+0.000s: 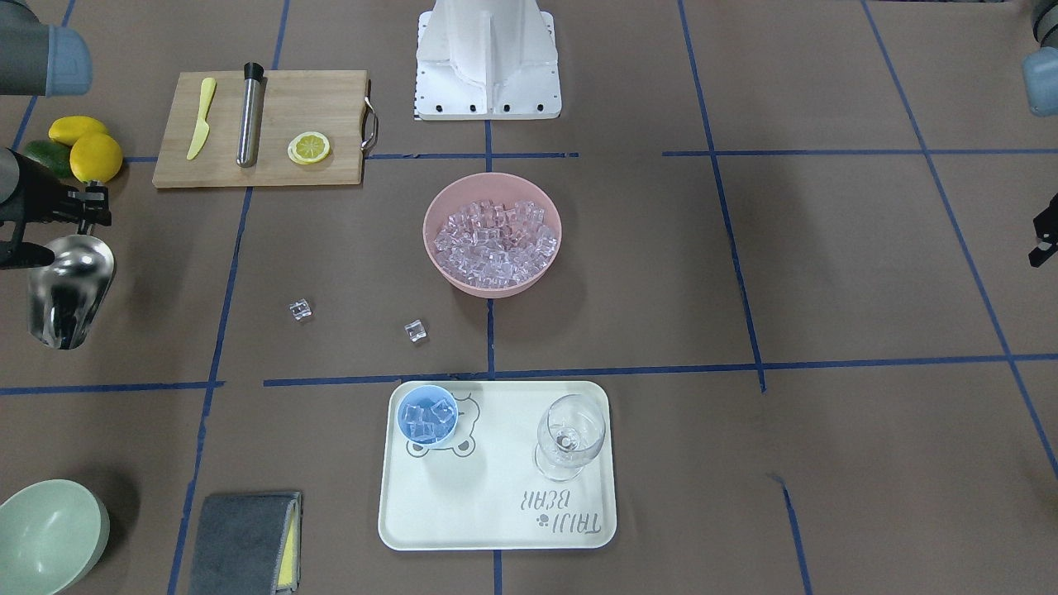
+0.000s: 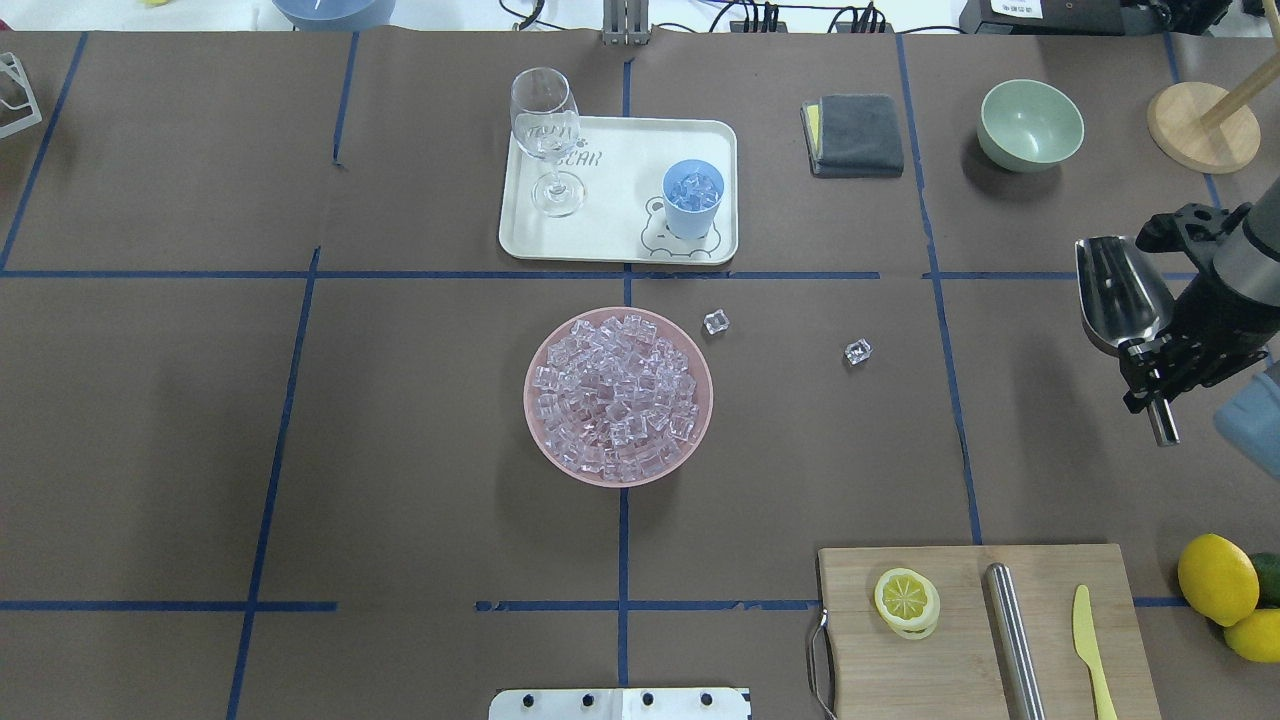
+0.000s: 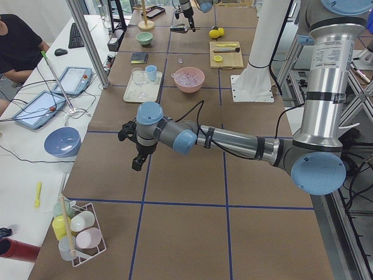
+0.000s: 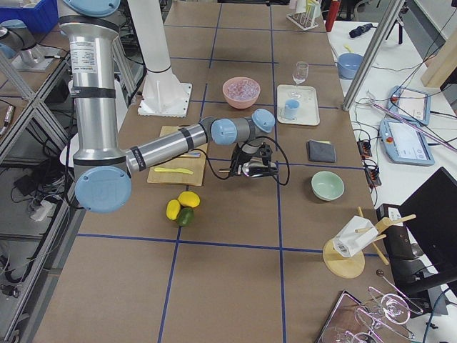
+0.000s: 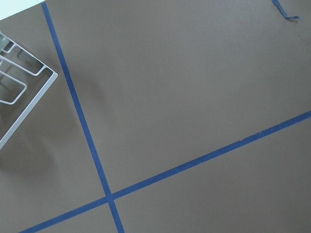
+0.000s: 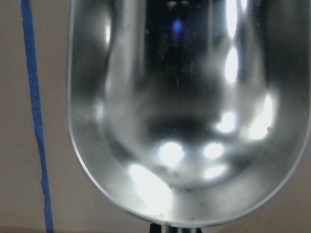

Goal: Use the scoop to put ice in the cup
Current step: 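Lower the metal scoop onto the table with the right gripper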

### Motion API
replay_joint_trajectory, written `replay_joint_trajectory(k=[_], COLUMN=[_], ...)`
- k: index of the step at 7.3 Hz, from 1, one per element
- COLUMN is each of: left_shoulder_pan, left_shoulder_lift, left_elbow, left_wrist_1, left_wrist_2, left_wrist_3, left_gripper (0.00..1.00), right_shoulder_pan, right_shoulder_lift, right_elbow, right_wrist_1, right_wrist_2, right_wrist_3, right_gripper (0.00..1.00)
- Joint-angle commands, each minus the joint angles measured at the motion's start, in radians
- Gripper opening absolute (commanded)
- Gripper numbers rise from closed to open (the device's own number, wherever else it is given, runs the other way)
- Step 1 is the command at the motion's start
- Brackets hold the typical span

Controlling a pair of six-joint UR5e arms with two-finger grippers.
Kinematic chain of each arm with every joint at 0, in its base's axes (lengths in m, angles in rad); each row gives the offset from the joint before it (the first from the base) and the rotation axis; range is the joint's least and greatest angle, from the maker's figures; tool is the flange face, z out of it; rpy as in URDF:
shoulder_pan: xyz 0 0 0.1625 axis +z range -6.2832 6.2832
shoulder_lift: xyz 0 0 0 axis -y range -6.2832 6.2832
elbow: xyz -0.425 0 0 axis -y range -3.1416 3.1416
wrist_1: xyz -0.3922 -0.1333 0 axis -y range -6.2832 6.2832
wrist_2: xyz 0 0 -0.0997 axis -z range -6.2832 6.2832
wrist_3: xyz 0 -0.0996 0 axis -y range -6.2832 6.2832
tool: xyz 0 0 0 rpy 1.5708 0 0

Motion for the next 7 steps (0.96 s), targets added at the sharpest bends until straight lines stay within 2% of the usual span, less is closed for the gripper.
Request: replay_joint_trajectory(k=[1, 3, 5, 7], left_shoulder_pan=[0.000, 0.000, 0.000, 0.000], left_shoulder_lift=[-0.002, -0.007, -0.007, -0.010], left_elbow=[0.002, -0.004, -0.005, -0.004], left_wrist_1=[-0.001, -0.001, -0.001, 0.000], left_wrist_2=[0.002, 0.084, 0.086, 0.088], left_wrist_3=[-0.002, -0.003, -0.003, -0.003], left_gripper=[1.00, 1.00, 1.00, 1.00], right_shoulder_pan=[-0.057, -0.073, -0.085, -0.087], right_shoulder_lift=[-0.002, 0.010, 0.012, 0.012], right_elbow=[-0.038, -0.077, -0.139, -0.151], right_wrist_1=[0.000, 0.002, 0.093, 0.109], right_wrist_2=[0.058, 0.059, 0.061, 0.061], right_wrist_3=[-0.002, -0.007, -0.002, 0.001], right_gripper=[0.00, 0.00, 0.00, 0.00])
